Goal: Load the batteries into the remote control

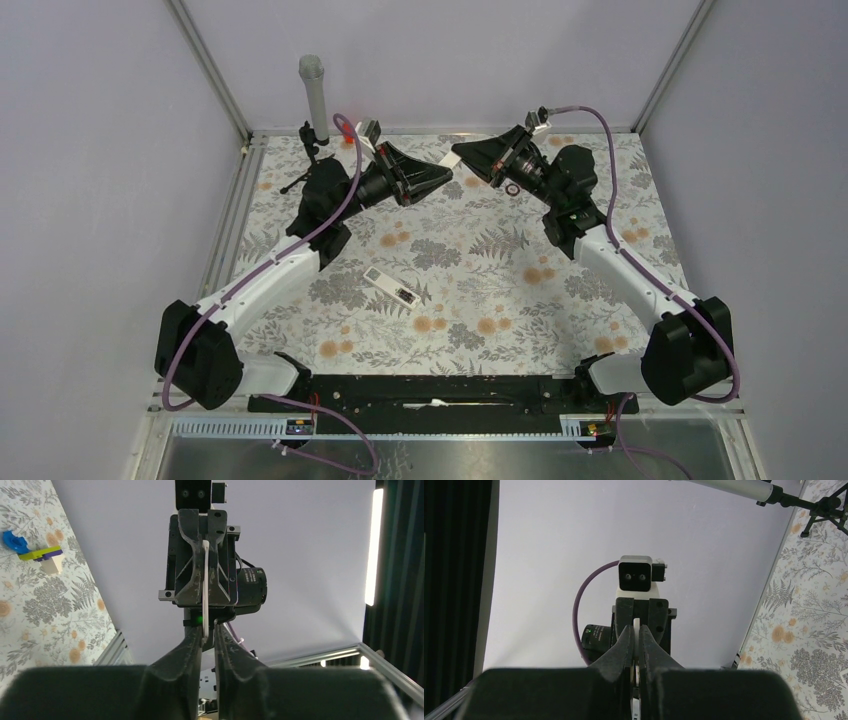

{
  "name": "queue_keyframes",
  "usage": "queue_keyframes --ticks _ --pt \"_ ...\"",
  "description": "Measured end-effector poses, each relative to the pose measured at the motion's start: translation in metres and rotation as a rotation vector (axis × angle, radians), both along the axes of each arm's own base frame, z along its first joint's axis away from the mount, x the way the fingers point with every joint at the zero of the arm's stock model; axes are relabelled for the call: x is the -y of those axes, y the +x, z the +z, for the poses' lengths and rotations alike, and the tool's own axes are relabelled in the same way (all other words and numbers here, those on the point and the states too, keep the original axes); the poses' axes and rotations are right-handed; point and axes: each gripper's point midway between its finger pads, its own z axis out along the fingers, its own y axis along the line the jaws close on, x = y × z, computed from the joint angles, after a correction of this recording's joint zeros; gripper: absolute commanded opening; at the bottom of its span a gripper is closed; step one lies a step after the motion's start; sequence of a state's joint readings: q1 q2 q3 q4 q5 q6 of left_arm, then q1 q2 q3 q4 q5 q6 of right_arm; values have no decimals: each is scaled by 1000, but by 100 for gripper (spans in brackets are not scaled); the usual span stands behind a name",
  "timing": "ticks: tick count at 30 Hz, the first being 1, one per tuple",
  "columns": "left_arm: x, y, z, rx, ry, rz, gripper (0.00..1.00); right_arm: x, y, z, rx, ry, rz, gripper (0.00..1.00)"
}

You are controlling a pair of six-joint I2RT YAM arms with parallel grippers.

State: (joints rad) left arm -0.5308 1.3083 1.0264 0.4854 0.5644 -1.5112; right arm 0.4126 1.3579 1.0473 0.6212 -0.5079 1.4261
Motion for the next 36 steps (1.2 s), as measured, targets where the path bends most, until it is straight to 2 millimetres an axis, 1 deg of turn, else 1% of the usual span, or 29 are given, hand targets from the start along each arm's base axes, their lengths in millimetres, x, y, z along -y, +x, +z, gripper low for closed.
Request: queue_keyframes --ticks 2,6,7,10,15,16,17,19,21,24,28,32,36 --pt "1 2 -3 -9 3 0 0 0 0 -2 -4 -1 2 0" --pt "2 3 -9 -4 18 2 0 0 0 -10 -23 -10 1 0" --pt "2 3 -10 -3 25 3 0 0 0 -12 -28 -12 1 3" --pt "1 4 -18 1 59 5 0 0 0 -17 -39 -20 1 25" --pt "-4 2 -35 46 159 -2 0 1 -10 -28 -48 -84 14 76" --pt "-5 2 -39 55 181 -8 0 2 -12 -27 -45 -90 18 82" --pt "-6 1 -42 64 202 -18 0 3 -16 -26 -29 -101 23 86" --pt "-8 -3 -48 82 247 -51 0 4 -23 -23 9 -124 41 91" --pt "-10 -9 -49 108 273 -94 0 3 -29 -25 38 -149 73 91" --pt "-12 -24 -47 160 287 -181 0 2 -39 -34 73 -202 136 91" --pt "-15 -46 -48 209 304 -308 0 0 -55 -49 129 -276 241 86" --pt "-18 -64 -48 265 313 -407 0 -1 -70 -55 206 -327 328 75" --pt "-22 -76 -55 284 333 -472 0 -1 -84 -54 270 -345 403 60"
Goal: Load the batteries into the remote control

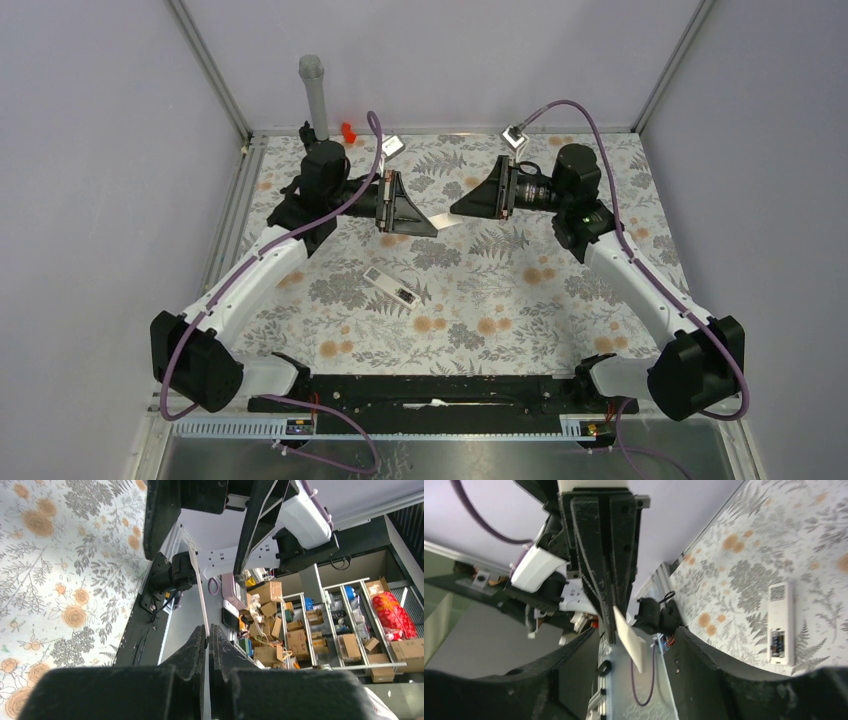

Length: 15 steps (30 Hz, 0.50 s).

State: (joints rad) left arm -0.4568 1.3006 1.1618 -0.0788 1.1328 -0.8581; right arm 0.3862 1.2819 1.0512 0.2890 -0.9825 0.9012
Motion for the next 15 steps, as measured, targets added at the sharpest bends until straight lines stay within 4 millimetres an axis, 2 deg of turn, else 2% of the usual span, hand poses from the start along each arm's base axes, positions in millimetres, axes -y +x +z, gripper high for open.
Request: queue_keyframes --ticks 9,15 --pt "-5 -12 -5 9 19 -61 0 1 -28 6 36 6 161 41" --pt "-5 -15 -3 15 15 -77 0 1 -32 3 38 -3 179 28"
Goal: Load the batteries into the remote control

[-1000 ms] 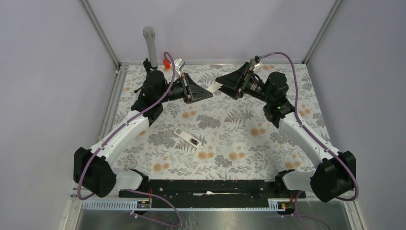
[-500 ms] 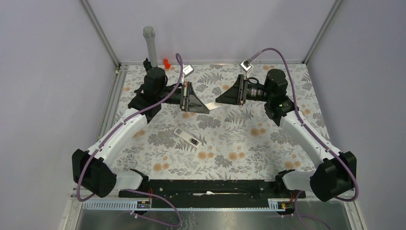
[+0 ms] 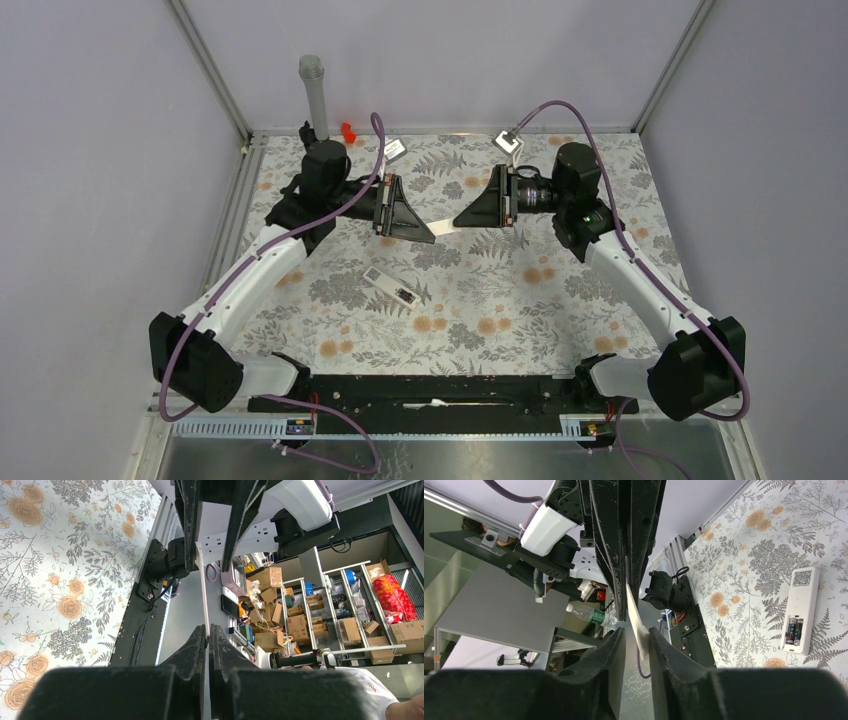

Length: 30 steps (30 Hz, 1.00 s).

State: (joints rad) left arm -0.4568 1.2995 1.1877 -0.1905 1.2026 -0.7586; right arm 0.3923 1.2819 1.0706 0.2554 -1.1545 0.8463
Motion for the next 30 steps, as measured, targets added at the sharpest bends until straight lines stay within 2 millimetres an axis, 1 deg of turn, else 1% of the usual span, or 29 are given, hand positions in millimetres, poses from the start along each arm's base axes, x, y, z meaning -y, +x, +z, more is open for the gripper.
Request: queue_keyframes --ticks 2,3,6,7,10,11,12,13,14,16,18,19,21,22,24,25,26,28,30 --pt "0 0 1 5 -2 -1 0 0 -1 -1 1 -2 2 23" --pt "0 0 2 7 -3 -3 0 -1 -1 -1 3 -2 5 19" --pt "0 -1 3 9 -6 -6 0 -1 -4 1 10 -2 18 0" --pt "0 -1 3 10 -6 -7 6 -1 -5 1 13 -1 24 0" --pt "-1 1 3 11 -5 0 55 -2 -5 4 19 2 26 0" --pt "-1 2 3 10 -3 8 66 -2 -5 4 21 3 26 0" --pt "-2 4 2 17 -1 14 75 -3 -5 5 21 3 25 0" --pt "-3 6 1 13 4 26 81 -5 -5 4 21 2 19 0" --pt "-4 9 0 11 11 43 85 -5 -3 4 19 0 8 0" --pt "-12 22 -6 -7 39 115 89 -6 3 1 11 -7 -37 0" --pt "-27 42 -17 -26 85 232 92 -5 9 -9 -14 -24 -96 0" --pt "-38 54 -28 -43 125 318 92 -5 10 -16 -32 -36 -119 0" --pt "-64 76 -56 -83 231 509 92 -5 14 -39 -81 -84 -177 0" --pt "-79 86 -74 -108 296 611 92 -7 15 -55 -107 -122 -208 0" --pt "-107 95 -116 -166 431 777 89 -16 10 -88 -156 -211 -235 0" --pt "-117 94 -135 -199 487 826 89 -20 7 -97 -168 -241 -236 0" --pt "-130 91 -161 -240 562 888 88 -31 -1 -119 -178 -308 -228 0" --pt "-150 82 -201 -316 677 964 88 -44 -13 -144 -171 -394 -215 0" --pt "-167 69 -234 -390 774 1022 87 -58 -26 -169 -146 -475 -192 0"
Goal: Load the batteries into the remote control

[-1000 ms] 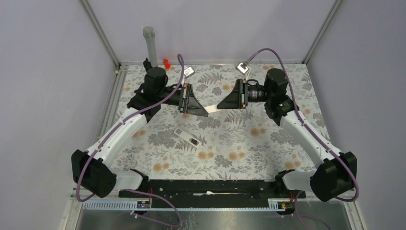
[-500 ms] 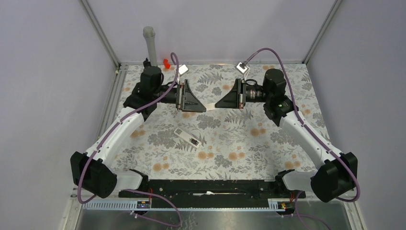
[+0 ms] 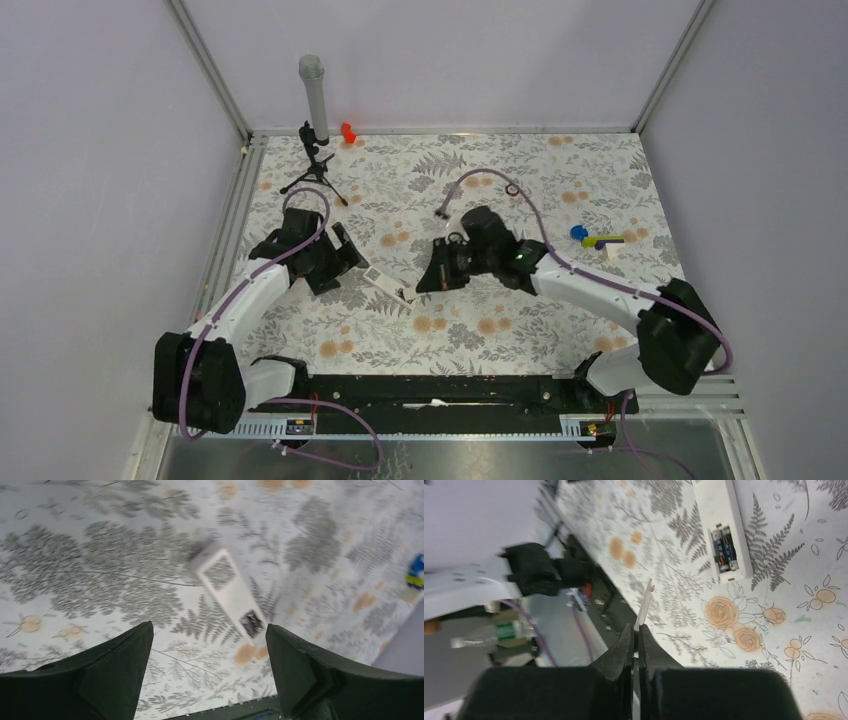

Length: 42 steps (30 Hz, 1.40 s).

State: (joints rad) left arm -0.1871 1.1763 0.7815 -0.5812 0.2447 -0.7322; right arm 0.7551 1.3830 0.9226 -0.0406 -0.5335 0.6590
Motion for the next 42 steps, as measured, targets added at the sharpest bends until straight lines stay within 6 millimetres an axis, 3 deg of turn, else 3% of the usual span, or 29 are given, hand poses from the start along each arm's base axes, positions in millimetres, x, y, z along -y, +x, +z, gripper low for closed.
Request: queue_keyframes --ticks 3,7,14,17,23,26,32,36,42 --pt "-15 -7 -26 -67 48 77 83 -17 -19 -36 25 -110 55 0" --pt "-18 9 -36 -69 37 128 76 -33 -35 -76 61 -230 109 0" --pt "-10 30 -55 -77 -13 141 69 -39 -14 -109 105 -337 68 0" --pt "-6 30 -65 -102 -35 141 68 -42 -2 -112 134 -364 36 0" --pt "-1 25 -73 -123 -72 147 51 -36 15 -114 165 -420 -28 0" --pt "2 24 -73 -123 -90 146 50 -32 19 -115 157 -429 -44 0" --pt "1 21 -76 -130 -86 147 58 -31 18 -113 129 -403 -24 0" --pt "-7 19 -74 -116 -41 154 69 -26 13 -100 58 -294 14 0" --pt "-16 15 -59 -67 5 148 83 -5 50 -73 -23 -120 -24 0"
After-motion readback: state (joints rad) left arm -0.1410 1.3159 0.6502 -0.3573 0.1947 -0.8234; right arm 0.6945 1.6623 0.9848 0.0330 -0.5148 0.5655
